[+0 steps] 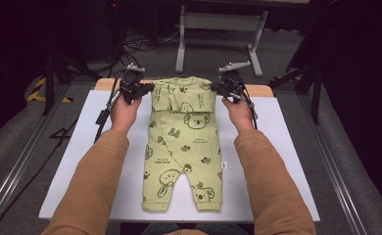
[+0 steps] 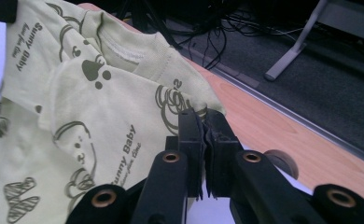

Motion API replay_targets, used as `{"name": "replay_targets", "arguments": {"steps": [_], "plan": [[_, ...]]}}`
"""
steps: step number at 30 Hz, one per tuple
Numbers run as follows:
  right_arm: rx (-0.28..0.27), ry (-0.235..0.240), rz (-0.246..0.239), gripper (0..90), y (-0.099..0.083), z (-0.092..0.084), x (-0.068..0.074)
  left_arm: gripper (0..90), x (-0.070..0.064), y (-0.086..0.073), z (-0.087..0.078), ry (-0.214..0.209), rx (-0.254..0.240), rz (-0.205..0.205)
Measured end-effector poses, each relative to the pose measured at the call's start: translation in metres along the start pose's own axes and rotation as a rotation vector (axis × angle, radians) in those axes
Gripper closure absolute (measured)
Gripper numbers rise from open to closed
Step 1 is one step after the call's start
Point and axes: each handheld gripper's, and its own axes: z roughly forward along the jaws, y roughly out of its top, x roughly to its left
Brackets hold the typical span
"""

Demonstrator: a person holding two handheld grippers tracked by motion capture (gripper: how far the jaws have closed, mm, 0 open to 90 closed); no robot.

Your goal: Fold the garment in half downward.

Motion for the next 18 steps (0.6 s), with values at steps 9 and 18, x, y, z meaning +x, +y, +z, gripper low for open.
{"name": "replay_targets", "arguments": {"steps": [9,18], "plan": [[0.000,0.030,-0.007,86.8,-0.013,-0.012,0.018,87.8,-0.007,-0.020,-0.011,-0.049,0.002,0.032],[-0.003,0.075,-0.005,86.8,-0.037,-0.029,0.038,87.8,-0.022,-0.045,-0.026,-0.107,0.008,0.090]]}}
